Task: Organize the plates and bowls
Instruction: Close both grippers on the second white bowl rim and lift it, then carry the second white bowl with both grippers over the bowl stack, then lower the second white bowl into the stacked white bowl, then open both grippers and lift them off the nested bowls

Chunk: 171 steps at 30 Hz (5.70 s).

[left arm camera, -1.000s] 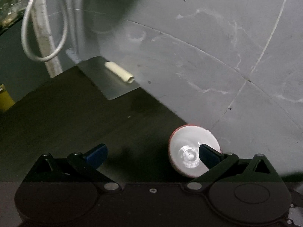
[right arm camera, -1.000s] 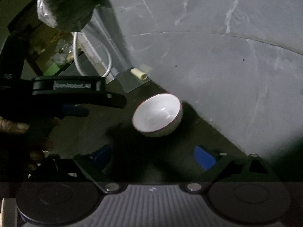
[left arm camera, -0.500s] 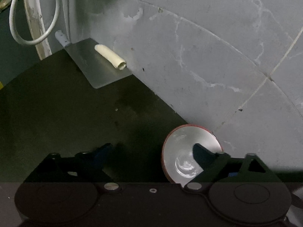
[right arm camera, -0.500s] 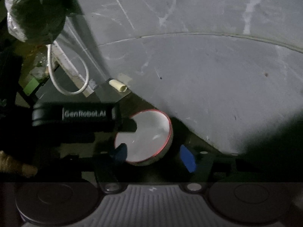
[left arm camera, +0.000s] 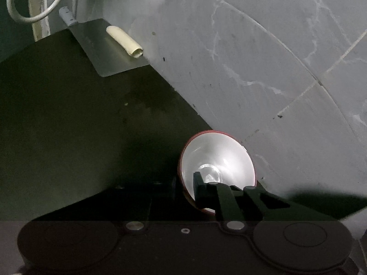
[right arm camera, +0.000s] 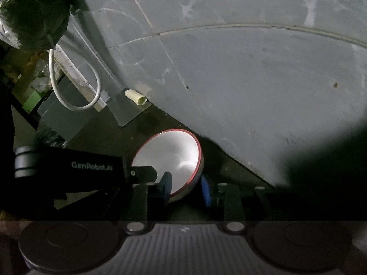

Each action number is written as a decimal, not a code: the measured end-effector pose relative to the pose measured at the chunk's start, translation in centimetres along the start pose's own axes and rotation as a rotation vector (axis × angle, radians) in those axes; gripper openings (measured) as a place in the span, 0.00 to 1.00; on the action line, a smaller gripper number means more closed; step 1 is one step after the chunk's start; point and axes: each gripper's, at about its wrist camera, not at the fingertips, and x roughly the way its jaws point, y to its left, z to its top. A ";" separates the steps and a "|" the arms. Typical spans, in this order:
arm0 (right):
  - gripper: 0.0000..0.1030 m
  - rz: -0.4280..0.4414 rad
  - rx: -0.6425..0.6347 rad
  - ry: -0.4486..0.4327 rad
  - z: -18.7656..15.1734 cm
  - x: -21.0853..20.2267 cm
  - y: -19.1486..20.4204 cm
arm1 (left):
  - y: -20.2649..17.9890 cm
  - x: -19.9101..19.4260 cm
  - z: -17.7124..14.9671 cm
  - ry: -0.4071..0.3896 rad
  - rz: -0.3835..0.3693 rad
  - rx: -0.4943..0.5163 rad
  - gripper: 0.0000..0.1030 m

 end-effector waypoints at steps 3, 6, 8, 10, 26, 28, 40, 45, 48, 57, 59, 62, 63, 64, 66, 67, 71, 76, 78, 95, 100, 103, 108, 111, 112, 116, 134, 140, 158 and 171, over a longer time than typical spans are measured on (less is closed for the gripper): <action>0.28 0.016 -0.010 0.013 -0.3 -0.3 0.1 | 0.2 -0.5 -0.8 -0.002 0.008 -0.011 0.15; 0.28 0.046 -0.026 0.034 -0.8 -0.7 0.4 | 0.6 -1.7 -1.8 -0.024 0.007 -0.040 0.15; 0.28 0.063 -0.046 0.030 -1.1 -1.4 0.6 | 0.8 -2.7 -2.5 -0.047 0.003 -0.053 0.15; 0.28 0.086 -0.063 0.021 -1.4 -2.2 1.0 | 0.9 -3.8 -3.2 -0.073 0.004 -0.070 0.15; 0.26 0.327 -0.319 -0.087 -1.7 -11.8 6.8 | 0.5 -18.3 -10.3 -0.405 0.017 -0.150 0.15; 0.26 0.356 -0.349 -0.094 -1.9 -13.1 7.5 | 0.5 -20.0 -11.5 -0.441 0.018 -0.149 0.15; 0.26 0.489 -0.545 0.021 -4.2 -17.6 10.3 | 1.1 -25.0 -19.5 -0.499 0.029 -0.243 0.15; 0.26 0.555 -0.613 0.148 -5.6 -18.2 10.4 | 2.5 -25.2 -23.7 -0.445 -0.011 -0.358 0.16; 0.26 0.567 -0.671 0.221 -6.9 -18.6 10.6 | 2.8 -25.0 -25.6 -0.410 -0.016 -0.384 0.15; 0.26 0.575 -0.739 0.406 -9.9 -18.4 10.6 | 3.4 -23.9 -29.4 -0.299 -0.007 -0.428 0.15; 0.26 0.579 -0.755 0.435 -10.3 -18.4 10.6 | 3.5 -23.5 -29.7 -0.265 -0.004 -0.439 0.15; 0.26 0.579 -0.768 0.473 -10.7 -18.0 10.7 | 3.4 -23.3 -30.2 -0.225 0.005 -0.436 0.15; 0.26 0.575 -0.776 0.487 -10.8 -17.9 10.8 | 3.4 -23.2 -30.2 -0.215 0.004 -0.435 0.16; 0.27 0.569 -0.783 0.499 -11.0 -17.8 10.9 | 3.4 -23.1 -30.3 -0.202 0.002 -0.434 0.16; 0.27 0.559 -0.802 0.520 -11.3 -17.6 10.7 | 3.6 -22.7 -30.3 -0.178 0.001 -0.441 0.16; 0.27 0.557 -0.808 0.531 -11.5 -17.5 10.7 | 3.8 -22.6 -30.3 -0.166 -0.002 -0.452 0.15; 0.27 0.552 -0.827 0.563 -11.9 -17.2 10.7 | 4.3 -22.0 -31.0 -0.122 -0.014 -0.486 0.15; 0.27 0.543 -0.870 0.610 -12.8 -16.7 11.2 | 4.5 -21.5 -31.2 -0.072 -0.001 -0.505 0.15; 0.27 0.536 -0.890 0.625 -13.1 -16.5 11.5 | 4.5 -21.6 -31.2 -0.064 0.006 -0.506 0.15; 0.27 0.531 -0.937 0.674 -13.9 -15.9 12.3 | 4.5 -21.1 -31.0 0.013 0.041 -0.499 0.19; 0.27 0.531 -0.939 0.672 -13.8 -15.9 12.4 | 4.4 -21.1 -31.0 0.017 0.043 -0.498 0.19; 0.27 0.531 -0.939 0.672 -13.8 -15.9 12.4 | 4.4 -21.1 -31.0 0.017 0.043 -0.498 0.19; 0.27 0.532 -0.940 0.672 -13.8 -15.9 12.4 | 4.3 -21.0 -30.9 0.017 0.046 -0.501 0.19; 0.27 0.531 -0.941 0.672 -13.8 -15.9 12.4 | 4.3 -20.9 -30.9 0.017 0.048 -0.501 0.20; 0.27 0.531 -0.940 0.672 -13.8 -15.9 12.4 | 4.3 -20.9 -30.9 0.018 0.048 -0.499 0.20; 0.27 0.532 -0.947 0.673 -13.8 -15.9 12.4 | 4.1 -21.0 -30.9 0.020 0.053 -0.490 0.23; 0.28 0.525 -0.953 0.677 -13.7 -15.7 12.0 | 3.6 -21.0 -30.6 0.027 0.071 -0.478 0.26; 0.28 0.527 -0.959 0.674 -13.7 -15.8 12.1 | 3.4 -21.1 -30.5 0.023 0.084 -0.469 0.26; 0.33 0.548 -0.959 0.640 -13.1 -16.2 11.8 | 2.3 -21.9 -30.2 0.006 0.129 -0.429 0.28; 0.72 0.538 -0.858 0.518 -10.3 -17.7 11.6 | 2.9 -25.1 -29.3 -0.095 0.188 -0.446 0.56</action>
